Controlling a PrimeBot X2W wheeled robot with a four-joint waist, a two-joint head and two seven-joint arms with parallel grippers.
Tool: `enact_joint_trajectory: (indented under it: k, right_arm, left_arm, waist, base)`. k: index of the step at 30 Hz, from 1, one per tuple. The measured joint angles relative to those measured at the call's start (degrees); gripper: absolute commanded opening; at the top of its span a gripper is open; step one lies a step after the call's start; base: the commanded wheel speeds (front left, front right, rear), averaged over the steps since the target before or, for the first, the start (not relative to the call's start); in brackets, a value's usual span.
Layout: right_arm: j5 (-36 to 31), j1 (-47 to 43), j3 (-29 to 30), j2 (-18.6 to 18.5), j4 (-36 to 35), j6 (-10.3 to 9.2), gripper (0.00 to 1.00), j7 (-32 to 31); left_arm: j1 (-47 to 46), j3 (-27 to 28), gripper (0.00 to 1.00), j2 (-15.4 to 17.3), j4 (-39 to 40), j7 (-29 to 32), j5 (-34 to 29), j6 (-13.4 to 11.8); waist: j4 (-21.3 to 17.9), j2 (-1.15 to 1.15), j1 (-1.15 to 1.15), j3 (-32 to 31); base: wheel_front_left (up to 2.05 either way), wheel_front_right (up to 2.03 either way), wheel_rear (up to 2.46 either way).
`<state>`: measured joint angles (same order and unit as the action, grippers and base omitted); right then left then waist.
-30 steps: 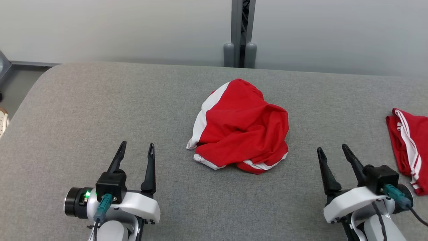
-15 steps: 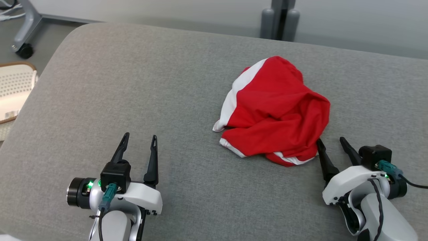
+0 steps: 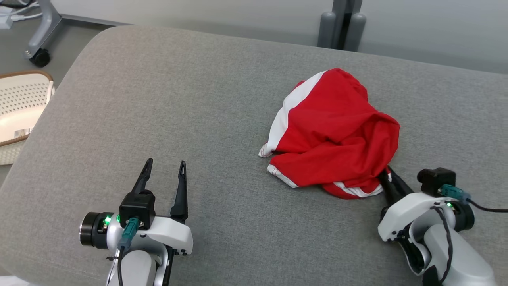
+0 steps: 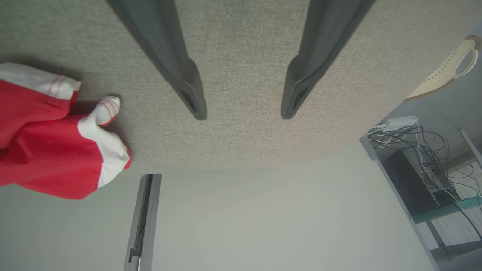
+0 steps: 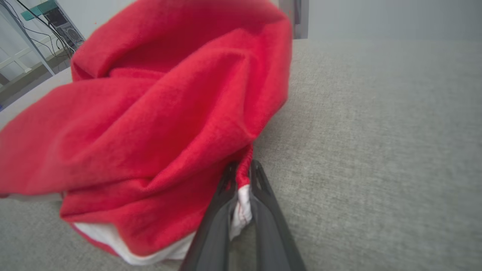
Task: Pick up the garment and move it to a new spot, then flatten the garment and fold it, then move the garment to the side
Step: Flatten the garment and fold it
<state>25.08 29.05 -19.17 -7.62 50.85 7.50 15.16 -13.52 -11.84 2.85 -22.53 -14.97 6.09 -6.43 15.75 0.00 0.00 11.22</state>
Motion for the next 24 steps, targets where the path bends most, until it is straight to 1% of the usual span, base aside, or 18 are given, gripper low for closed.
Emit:
enact_joint_trajectory:
  k: [3, 8, 12, 15, 20, 22, 24]
  right_arm:
    - [0.10, 0.00, 0.73, -1.34, -2.00, 0.00, 0.00, -0.01]
    - [-1.99, -0.03, 4.35, -3.27, -7.19, 0.00, 0.00, -0.01]
    - [-6.15, 0.03, 7.58, -4.25, -10.31, 0.00, 0.00, -0.01]
    - [-10.67, 0.15, 11.93, -4.85, -11.47, 0.00, 0.00, -0.01]
    - [-16.85, -0.65, 20.15, -2.89, -12.47, 0.00, 0.00, -0.02]
    - [-19.62, -1.82, 23.81, -2.34, -10.95, 0.00, 0.00, -0.01]
    - [-20.78, -2.74, 27.52, -1.04, -7.56, -0.01, 0.00, -0.90]
  left_arm:
    - [0.04, -0.03, 1.00, -0.05, -0.13, 0.00, 0.11, -0.03]
    - [0.43, -0.15, 1.00, -0.05, -0.24, 0.00, 0.62, -0.21]
    - [0.61, -0.40, 1.00, -0.09, -0.22, 0.00, 1.07, -0.27]
    - [1.03, -0.60, 1.00, -0.04, -0.21, 0.00, 1.46, -0.54]
    - [1.35, -1.78, 1.00, -0.04, -0.15, 0.00, 2.26, -0.74]
    - [1.38, -2.13, 1.00, -0.07, -0.19, 0.00, 2.58, -0.88]
    - [1.39, -2.32, 1.00, -0.10, -0.30, 0.00, 2.60, -0.97]
  waist:
    - [-0.85, 0.00, 0.00, -0.73]
    - [-2.83, 0.00, 0.00, -2.43]
    - [-4.88, 0.00, 0.00, -3.67]
    - [-6.31, 0.00, 0.00, -4.57]
    - [-8.28, 0.00, 0.00, -5.39]
    - [-8.79, 0.00, 0.00, -5.55]
    - [-9.12, 0.00, 0.00, -5.69]
  base:
    - [0.00, 0.00, 0.00]
    - [0.00, 0.00, 0.00]
    - [0.00, 0.00, 0.00]
    - [0.00, 0.00, 0.00]
    - [0.00, 0.00, 0.00]
    - [0.00, 0.00, 0.00]
    - [0.00, 0.00, 0.00]
